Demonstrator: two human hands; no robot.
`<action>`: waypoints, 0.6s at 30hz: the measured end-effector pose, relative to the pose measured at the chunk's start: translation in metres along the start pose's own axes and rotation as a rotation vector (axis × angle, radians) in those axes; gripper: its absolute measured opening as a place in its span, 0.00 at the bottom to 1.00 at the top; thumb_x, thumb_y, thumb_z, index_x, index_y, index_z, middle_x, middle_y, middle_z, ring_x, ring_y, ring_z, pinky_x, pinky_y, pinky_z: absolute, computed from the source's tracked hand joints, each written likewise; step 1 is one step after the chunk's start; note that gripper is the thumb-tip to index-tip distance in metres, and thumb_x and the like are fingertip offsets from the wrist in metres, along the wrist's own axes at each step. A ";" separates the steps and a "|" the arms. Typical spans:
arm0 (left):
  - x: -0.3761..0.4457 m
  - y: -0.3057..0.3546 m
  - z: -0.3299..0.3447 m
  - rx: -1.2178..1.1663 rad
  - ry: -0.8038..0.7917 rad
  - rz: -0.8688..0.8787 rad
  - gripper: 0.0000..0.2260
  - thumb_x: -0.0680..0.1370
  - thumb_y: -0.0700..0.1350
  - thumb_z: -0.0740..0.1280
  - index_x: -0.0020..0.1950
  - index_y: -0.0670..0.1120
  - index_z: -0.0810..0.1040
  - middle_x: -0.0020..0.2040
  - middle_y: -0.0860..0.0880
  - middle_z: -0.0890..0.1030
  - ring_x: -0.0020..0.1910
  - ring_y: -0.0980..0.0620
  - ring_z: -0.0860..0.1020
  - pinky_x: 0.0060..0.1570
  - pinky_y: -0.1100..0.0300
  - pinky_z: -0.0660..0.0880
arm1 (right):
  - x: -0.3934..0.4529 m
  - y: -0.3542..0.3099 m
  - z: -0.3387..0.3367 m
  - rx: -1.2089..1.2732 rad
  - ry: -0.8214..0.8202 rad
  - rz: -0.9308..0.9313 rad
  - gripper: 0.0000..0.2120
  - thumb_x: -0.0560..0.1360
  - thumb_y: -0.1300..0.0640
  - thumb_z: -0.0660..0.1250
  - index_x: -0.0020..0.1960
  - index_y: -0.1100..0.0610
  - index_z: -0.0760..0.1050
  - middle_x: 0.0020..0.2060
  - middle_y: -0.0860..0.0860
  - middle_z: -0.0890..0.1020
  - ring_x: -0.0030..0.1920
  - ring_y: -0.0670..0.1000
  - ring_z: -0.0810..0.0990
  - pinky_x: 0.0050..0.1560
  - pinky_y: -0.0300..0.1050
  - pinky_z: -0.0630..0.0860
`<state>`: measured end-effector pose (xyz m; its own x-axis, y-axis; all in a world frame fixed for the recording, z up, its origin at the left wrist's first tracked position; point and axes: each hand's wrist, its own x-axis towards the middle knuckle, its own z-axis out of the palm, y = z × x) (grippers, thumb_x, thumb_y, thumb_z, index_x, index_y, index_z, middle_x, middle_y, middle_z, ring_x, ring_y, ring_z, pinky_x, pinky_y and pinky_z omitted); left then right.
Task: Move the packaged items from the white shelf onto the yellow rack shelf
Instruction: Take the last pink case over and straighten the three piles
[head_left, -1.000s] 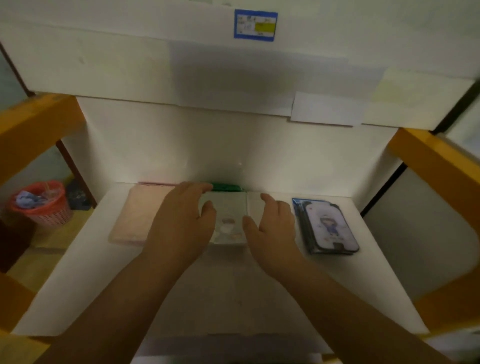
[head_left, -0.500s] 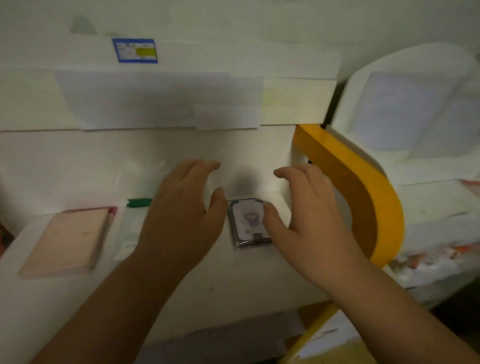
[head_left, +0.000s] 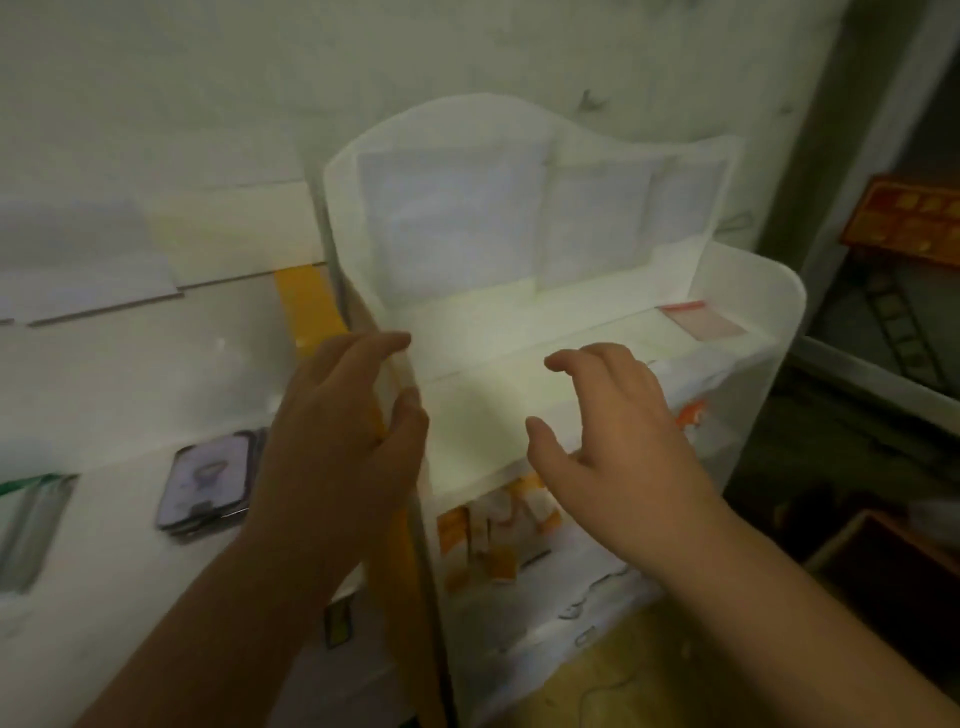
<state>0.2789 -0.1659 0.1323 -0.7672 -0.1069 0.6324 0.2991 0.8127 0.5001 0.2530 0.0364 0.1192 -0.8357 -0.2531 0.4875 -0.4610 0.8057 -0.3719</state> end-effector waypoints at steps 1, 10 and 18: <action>0.000 0.013 0.016 -0.024 -0.017 -0.011 0.18 0.77 0.50 0.60 0.67 0.53 0.72 0.59 0.59 0.69 0.57 0.54 0.72 0.53 0.52 0.74 | -0.004 0.019 -0.007 -0.013 -0.008 0.016 0.23 0.78 0.44 0.62 0.71 0.47 0.63 0.67 0.43 0.66 0.64 0.42 0.62 0.54 0.31 0.59; 0.018 0.083 0.133 -0.040 -0.209 -0.079 0.18 0.78 0.50 0.64 0.68 0.56 0.70 0.66 0.56 0.71 0.59 0.54 0.71 0.56 0.48 0.76 | -0.013 0.154 -0.044 -0.005 -0.079 0.215 0.24 0.78 0.42 0.61 0.71 0.46 0.63 0.67 0.43 0.67 0.66 0.45 0.65 0.64 0.40 0.66; 0.068 0.088 0.238 -0.028 -0.280 -0.036 0.18 0.77 0.49 0.66 0.67 0.55 0.72 0.66 0.55 0.72 0.63 0.53 0.72 0.62 0.57 0.71 | 0.014 0.228 -0.032 -0.040 -0.145 0.274 0.23 0.78 0.42 0.61 0.71 0.45 0.62 0.67 0.41 0.66 0.67 0.44 0.63 0.67 0.39 0.63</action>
<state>0.1182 0.0346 0.0790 -0.9033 0.0298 0.4280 0.2811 0.7946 0.5381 0.1456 0.2340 0.0663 -0.9624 -0.0947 0.2544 -0.2026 0.8743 -0.4410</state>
